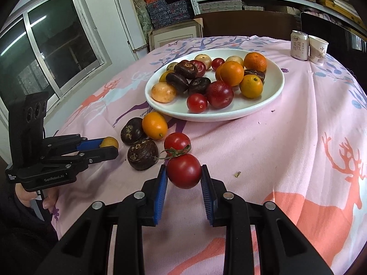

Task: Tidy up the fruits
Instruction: 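Carry both fruits over the white plate and open both tools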

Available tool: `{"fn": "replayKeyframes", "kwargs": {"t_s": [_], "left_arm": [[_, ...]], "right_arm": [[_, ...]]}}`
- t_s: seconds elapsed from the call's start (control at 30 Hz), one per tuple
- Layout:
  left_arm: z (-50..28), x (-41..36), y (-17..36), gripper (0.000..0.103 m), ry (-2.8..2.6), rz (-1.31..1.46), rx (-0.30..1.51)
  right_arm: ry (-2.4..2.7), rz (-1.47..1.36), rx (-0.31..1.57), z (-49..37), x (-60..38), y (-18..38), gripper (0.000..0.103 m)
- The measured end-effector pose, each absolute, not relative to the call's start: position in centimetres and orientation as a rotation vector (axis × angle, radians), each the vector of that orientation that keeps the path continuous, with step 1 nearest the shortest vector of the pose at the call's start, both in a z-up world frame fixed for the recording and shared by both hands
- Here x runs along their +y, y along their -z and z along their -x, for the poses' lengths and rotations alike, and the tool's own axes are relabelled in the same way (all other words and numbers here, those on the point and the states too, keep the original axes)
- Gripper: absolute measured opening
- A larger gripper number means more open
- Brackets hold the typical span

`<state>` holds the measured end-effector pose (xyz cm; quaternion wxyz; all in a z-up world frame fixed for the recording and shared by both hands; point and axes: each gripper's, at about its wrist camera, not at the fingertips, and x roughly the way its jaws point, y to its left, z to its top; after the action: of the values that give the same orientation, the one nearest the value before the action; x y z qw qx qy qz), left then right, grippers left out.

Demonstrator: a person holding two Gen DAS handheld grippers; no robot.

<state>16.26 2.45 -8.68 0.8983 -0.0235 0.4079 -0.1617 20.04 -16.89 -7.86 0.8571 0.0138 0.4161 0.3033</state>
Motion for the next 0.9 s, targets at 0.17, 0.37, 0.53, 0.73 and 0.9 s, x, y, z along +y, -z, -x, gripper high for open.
{"fn": "replayKeyframes", "kwargs": {"t_s": [0.17, 0.37, 0.53, 0.73, 0.9], "left_arm": [[-16.3, 2.5, 8.7, 0.026, 0.334, 0.049, 0.845], [-15.7, 3.5, 7.8, 0.026, 0.319, 0.096, 0.787], [-15.2, 3.8, 7.1, 0.026, 0.315, 0.103, 0.772], [-15.0, 3.6, 5.7, 0.026, 0.316, 0.088, 0.745], [-17.2, 2.7, 2.9, 0.026, 0.319, 0.045, 0.702]], "right_arm": [[-0.634, -0.052, 0.872, -19.8, -17.5, 7.9, 0.029], [-0.624, -0.078, 0.866, -19.5, -18.3, 7.7, 0.029], [-0.612, -0.08, 0.848, -19.0, -19.2, 7.1, 0.029], [-0.578, -0.111, 0.78, -19.2, -21.0, 4.6, 0.029], [-0.51, -0.142, 0.667, -21.4, -22.5, 0.5, 0.029]]}}
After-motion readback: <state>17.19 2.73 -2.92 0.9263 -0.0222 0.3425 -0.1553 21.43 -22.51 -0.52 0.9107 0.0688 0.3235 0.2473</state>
